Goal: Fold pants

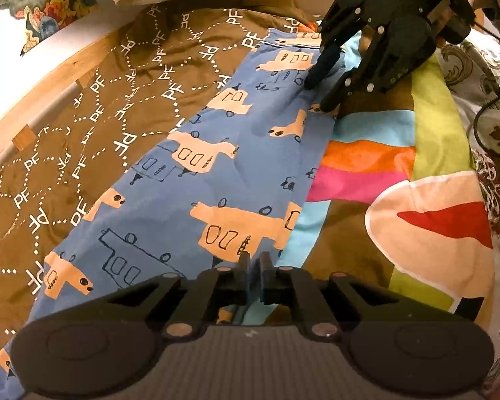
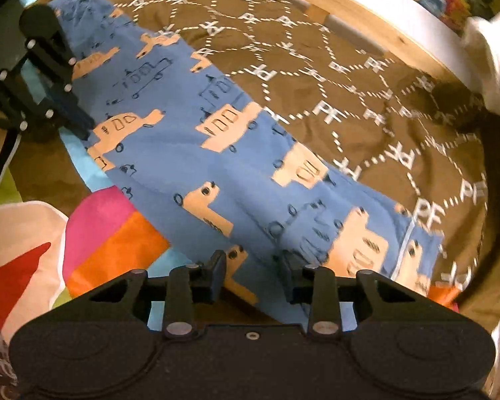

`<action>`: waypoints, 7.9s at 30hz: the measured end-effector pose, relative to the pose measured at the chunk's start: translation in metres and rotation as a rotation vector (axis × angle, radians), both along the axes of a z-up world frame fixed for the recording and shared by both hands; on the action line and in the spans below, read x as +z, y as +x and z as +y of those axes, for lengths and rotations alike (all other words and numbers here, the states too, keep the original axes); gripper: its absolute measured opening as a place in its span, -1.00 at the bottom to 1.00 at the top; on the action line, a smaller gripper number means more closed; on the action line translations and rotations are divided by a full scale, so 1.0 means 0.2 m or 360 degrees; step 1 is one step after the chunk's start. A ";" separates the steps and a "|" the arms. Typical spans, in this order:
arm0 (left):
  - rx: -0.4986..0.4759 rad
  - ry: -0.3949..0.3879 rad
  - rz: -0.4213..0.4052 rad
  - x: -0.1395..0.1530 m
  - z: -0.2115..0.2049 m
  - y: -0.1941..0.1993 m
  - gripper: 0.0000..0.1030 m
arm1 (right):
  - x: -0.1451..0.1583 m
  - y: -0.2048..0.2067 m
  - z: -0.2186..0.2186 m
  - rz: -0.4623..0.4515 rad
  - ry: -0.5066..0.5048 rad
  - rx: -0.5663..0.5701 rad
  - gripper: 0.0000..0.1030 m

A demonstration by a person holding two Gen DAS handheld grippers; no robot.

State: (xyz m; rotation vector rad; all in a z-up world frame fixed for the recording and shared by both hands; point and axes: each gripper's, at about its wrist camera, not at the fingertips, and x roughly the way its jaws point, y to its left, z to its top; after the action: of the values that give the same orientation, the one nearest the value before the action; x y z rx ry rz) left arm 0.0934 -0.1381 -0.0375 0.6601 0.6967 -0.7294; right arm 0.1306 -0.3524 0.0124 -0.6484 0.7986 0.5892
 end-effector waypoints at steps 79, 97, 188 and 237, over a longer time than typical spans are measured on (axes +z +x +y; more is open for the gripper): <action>0.0723 -0.0021 0.0402 0.05 0.67 0.19 0.30 | -0.04 0.08 0.11 -0.0061 0.0255 -0.0232 0.43; 0.0802 -0.0174 0.0164 0.33 0.65 0.87 -0.08 | 0.01 0.38 0.40 -0.0053 0.0683 -0.0277 0.54; -0.0041 -0.0039 0.0106 0.12 -1.22 0.90 0.11 | 0.00 -0.18 -0.52 -0.0483 0.0824 -0.1208 -0.40; -0.0035 -0.0149 0.0165 0.11 -1.14 0.94 0.14 | -0.06 -0.11 -0.67 -0.0237 0.1241 -0.1256 -0.71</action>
State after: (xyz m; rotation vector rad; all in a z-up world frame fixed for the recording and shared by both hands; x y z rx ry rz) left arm 0.2808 -0.3659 -0.0148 0.5483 0.7466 -0.8160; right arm 0.1083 -0.4855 0.0001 0.3440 0.5538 0.0864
